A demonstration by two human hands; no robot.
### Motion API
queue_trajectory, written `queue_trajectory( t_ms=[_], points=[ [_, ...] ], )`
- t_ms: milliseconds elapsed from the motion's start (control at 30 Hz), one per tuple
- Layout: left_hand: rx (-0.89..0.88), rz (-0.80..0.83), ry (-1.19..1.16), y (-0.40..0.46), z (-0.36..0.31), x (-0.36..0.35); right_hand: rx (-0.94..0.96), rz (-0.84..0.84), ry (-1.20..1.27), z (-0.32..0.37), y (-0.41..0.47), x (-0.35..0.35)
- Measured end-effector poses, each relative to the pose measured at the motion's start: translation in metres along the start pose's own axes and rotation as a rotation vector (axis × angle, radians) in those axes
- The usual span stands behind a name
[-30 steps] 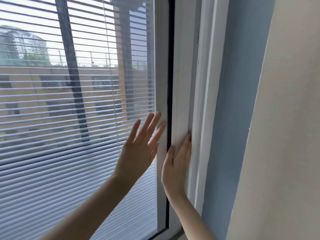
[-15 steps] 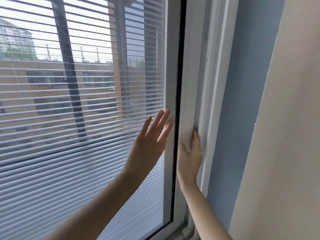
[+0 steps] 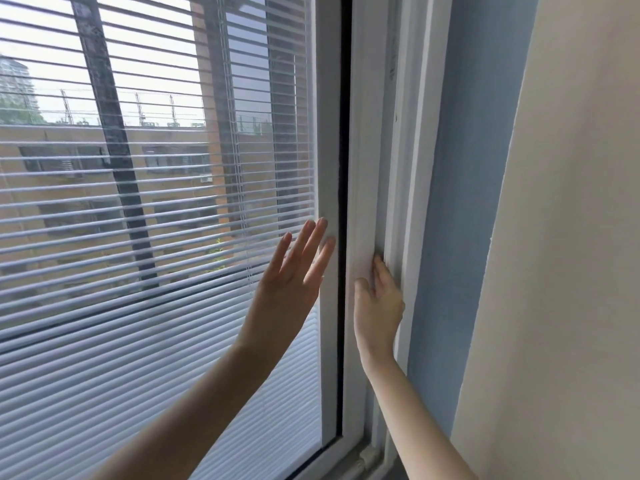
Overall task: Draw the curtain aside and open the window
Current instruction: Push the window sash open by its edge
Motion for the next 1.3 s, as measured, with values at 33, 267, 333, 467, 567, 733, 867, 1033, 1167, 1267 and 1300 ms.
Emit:
queue_trajectory(
  t_ms=[33,267,333,467,567,733,867,1033,1167,1267,1300],
  points=[
    [0.000,0.000,-0.005,0.000,0.000,0.000,-0.001,-0.002,0.005,-0.001,0.001,0.001],
    [-0.002,-0.002,-0.011,-0.002,0.000,-0.002,-0.022,-0.027,0.025,-0.004,0.003,0.001],
    [-0.005,-0.013,-0.014,-0.002,0.000,-0.001,-0.015,-0.048,-0.015,-0.004,0.005,0.003],
    [-0.009,-0.030,-0.022,-0.006,0.000,-0.001,-0.007,-0.076,-0.053,-0.003,0.007,0.005],
    [-0.020,-0.025,0.006,-0.009,0.000,0.000,-0.016,-0.083,-0.064,-0.004,0.008,0.007],
    [-0.011,-0.027,0.035,-0.018,0.005,0.004,-0.002,-0.058,-0.064,-0.003,0.002,0.005],
    [-0.003,-0.027,0.052,-0.026,0.011,0.010,0.050,-0.029,-0.029,0.001,-0.005,0.003],
    [-0.010,-0.033,0.056,-0.036,0.022,0.018,0.029,0.083,0.096,0.006,-0.005,-0.003],
    [-0.013,-0.024,0.065,-0.042,0.028,0.023,0.011,0.296,0.080,0.014,-0.020,-0.032],
    [-0.007,-0.011,0.068,-0.046,0.033,0.025,0.016,0.312,0.082,0.017,-0.030,-0.035],
    [-0.004,-0.010,0.063,-0.048,0.035,0.026,0.011,0.315,0.082,0.017,-0.032,-0.035]
  ],
)
Point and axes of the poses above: each hand's wrist, its own y-axis towards the middle knuckle, its own x-axis out of the back of the hand, z = x × y, the point moved 8 cm from there along y, towards the middle knuckle, and after that the axes turned 14 degrees about -y, right-handed, at the moved point
